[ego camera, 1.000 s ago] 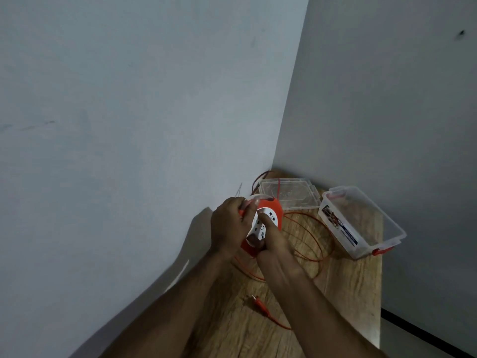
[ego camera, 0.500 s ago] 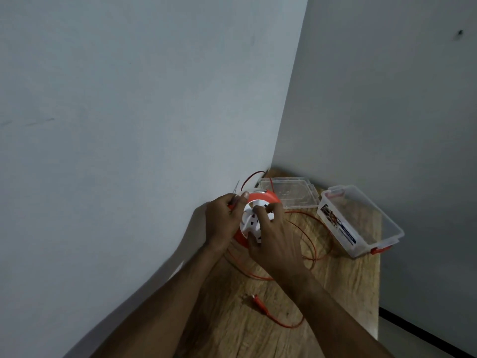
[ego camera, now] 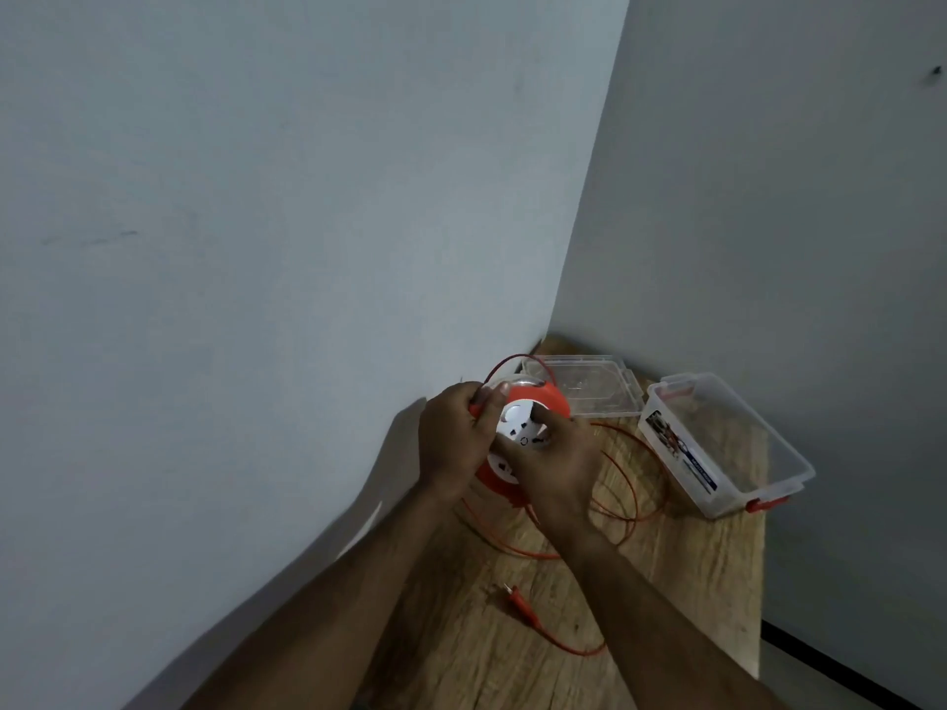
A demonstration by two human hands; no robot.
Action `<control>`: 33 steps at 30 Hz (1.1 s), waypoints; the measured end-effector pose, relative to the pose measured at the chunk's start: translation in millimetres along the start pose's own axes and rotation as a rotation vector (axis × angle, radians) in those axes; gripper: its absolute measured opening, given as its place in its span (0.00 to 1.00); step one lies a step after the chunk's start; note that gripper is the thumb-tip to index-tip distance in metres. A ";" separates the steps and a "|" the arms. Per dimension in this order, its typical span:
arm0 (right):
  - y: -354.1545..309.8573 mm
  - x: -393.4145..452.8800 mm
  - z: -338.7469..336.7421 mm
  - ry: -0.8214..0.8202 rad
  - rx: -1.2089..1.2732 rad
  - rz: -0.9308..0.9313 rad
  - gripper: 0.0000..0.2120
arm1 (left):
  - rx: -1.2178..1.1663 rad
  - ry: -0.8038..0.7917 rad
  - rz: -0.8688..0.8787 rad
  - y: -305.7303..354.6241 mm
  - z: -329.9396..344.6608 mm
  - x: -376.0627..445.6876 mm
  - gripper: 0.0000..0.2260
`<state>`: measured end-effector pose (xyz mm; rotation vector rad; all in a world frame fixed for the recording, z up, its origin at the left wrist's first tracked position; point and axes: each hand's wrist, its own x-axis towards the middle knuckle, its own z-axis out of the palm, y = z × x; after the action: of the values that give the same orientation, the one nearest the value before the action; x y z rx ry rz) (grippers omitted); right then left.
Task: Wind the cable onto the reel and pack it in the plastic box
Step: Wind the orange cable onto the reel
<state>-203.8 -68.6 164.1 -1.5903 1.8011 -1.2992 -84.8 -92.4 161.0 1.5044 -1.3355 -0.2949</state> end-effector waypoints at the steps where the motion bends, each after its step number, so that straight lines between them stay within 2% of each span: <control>1: -1.9 0.1 2.2 0.028 0.062 0.094 0.32 | 0.017 0.005 0.001 0.8 1.0 -0.8 0.18; 3: -4.1 2.7 7.5 0.015 0.255 0.407 0.34 | 0.064 0.021 0.023 2.7 2.0 -2.5 0.18; 6: -17.5 10.8 12.5 -0.056 0.786 1.001 0.36 | 0.132 0.034 0.133 3.8 4.4 -4.5 0.17; 7: -19.8 13.5 14.2 -0.056 0.936 1.128 0.36 | 0.148 0.026 0.167 4.8 5.3 -5.8 0.17; 9: -21.2 18.5 13.8 -0.072 1.077 1.217 0.35 | 0.164 0.019 0.188 4.2 5.5 -5.6 0.15; 11: -18.1 18.4 4.6 -0.199 0.992 1.153 0.29 | 0.136 0.035 0.123 0.1 2.1 -2.1 0.15; 13: -12.0 11.5 -9.8 -0.275 0.730 0.919 0.19 | 0.060 0.044 0.022 -5.4 -2.1 0.2 0.20; 15: -1.7 2.2 -23.8 -0.137 0.274 0.440 0.13 | -0.011 0.038 -0.053 -7.2 -4.3 0.5 0.23; 17: -0.3 -4.9 -35.1 0.031 -0.131 -0.096 0.14 | -0.034 0.027 -0.087 -7.6 -3.2 1.1 0.23; 18: -3.5 -6.4 -38.1 0.047 -0.261 -0.275 0.16 | -0.042 0.021 -0.091 -7.0 -1.8 1.5 0.23; 19: -0.4 -4.9 -34.5 0.001 -0.363 -0.377 0.19 | -0.056 0.010 -0.093 -5.3 -0.6 1.8 0.24; 21: 4.2 -1.1 -27.4 -0.141 -0.530 -0.447 0.27 | -0.082 -0.021 -0.098 -1.0 2.4 2.7 0.26; 24: 10.9 2.7 -20.2 -0.227 -0.616 -0.491 0.34 | -0.077 -0.043 -0.090 1.5 4.6 1.9 0.21; 29: 14.6 12.7 -19.0 -0.300 -0.484 -0.433 0.33 | -0.038 -0.051 -0.034 -2.6 3.8 -1.2 0.17; 33: 10.7 9.2 -16.6 -0.265 -0.270 -0.283 0.27 | -0.027 -0.020 -0.022 -0.4 3.9 -2.0 0.22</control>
<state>-225.3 -71.9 165.7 -2.1159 1.6842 -0.9241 -88.2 -92.9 158.2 1.4981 -1.3265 -0.3415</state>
